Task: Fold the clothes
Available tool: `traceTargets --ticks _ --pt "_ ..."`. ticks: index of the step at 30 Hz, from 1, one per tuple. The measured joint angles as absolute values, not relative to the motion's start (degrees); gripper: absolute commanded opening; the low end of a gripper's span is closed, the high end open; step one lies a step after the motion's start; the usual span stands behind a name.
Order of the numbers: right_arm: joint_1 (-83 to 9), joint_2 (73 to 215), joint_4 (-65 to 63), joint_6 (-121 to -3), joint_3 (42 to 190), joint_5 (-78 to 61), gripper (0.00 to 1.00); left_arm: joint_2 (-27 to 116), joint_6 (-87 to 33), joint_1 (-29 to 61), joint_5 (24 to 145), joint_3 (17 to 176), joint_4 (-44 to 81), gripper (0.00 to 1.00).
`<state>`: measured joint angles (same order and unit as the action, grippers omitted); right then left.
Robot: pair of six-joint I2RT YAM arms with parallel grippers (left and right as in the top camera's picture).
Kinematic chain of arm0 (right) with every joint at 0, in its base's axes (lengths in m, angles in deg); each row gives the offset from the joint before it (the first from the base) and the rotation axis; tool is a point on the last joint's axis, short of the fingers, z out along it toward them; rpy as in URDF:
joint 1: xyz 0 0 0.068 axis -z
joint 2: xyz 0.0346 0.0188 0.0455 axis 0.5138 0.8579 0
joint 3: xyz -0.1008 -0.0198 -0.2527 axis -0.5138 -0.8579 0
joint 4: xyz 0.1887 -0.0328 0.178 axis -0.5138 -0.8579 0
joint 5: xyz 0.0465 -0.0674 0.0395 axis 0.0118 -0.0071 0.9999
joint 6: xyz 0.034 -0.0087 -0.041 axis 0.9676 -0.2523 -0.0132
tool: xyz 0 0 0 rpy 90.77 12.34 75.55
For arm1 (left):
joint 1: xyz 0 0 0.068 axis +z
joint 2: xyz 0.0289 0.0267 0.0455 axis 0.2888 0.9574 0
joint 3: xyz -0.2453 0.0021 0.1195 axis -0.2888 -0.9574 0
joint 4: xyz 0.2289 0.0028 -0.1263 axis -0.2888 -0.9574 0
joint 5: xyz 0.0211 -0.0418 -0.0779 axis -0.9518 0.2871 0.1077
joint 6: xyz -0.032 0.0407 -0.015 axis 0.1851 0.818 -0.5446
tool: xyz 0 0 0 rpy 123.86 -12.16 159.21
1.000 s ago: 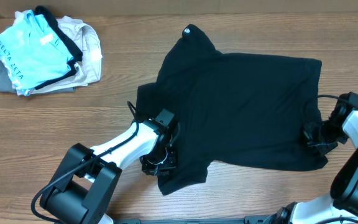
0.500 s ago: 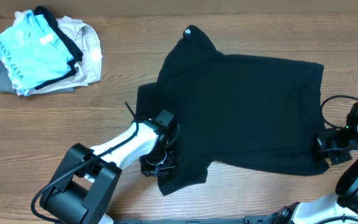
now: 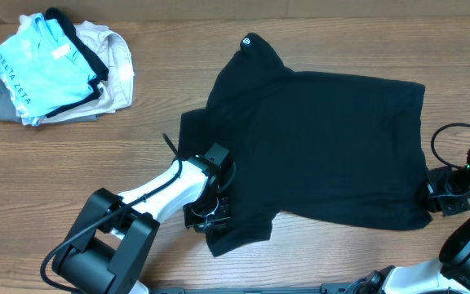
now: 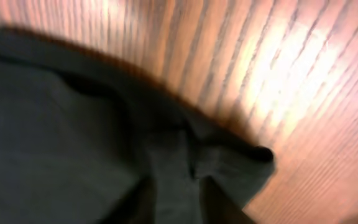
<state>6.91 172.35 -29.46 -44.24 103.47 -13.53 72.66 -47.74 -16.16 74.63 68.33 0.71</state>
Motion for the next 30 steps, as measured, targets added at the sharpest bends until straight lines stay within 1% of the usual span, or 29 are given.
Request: traceTargets --ticks 5,8,9,10,11,16,20,30 --pt "6.93 172.31 -24.55 -44.51 99.21 -13.05 0.54 72.66 -47.72 -16.16 74.65 68.46 0.71 0.43" --pt "6.93 172.29 -21.97 -45.53 96.08 -12.29 0.52 72.66 -47.74 -16.16 74.74 68.57 0.78 0.45" --pt "6.93 171.76 -21.46 -45.84 95.69 -12.16 0.49 72.66 -47.74 -16.16 74.81 68.57 0.82 0.45" --pt "6.93 171.35 -21.14 -46.19 95.25 -12.07 0.45 72.66 -47.74 -16.16 74.81 68.57 0.84 0.45" --pt "6.95 171.06 -20.98 -46.45 94.9 -12.11 0.37 72.66 -47.74 -16.16 74.81 68.57 0.86 0.45" --pt "7.06 170.84 -20.9 -47.24 94.47 -12.16 0.05 72.66 -47.74 -16.16 74.83 68.59 0.89 0.45" --pt "7.19 170.84 -21.84 -47.22 94.73 -11.72 0.04 72.66 -47.74 -16.16 74.83 68.61 0.89 0.45" --pt "7.19 170.86 -29.9 -43.22 100.3 -13.86 0.04 72.66 -47.72 -16.16 74.83 68.61 0.93 0.46"
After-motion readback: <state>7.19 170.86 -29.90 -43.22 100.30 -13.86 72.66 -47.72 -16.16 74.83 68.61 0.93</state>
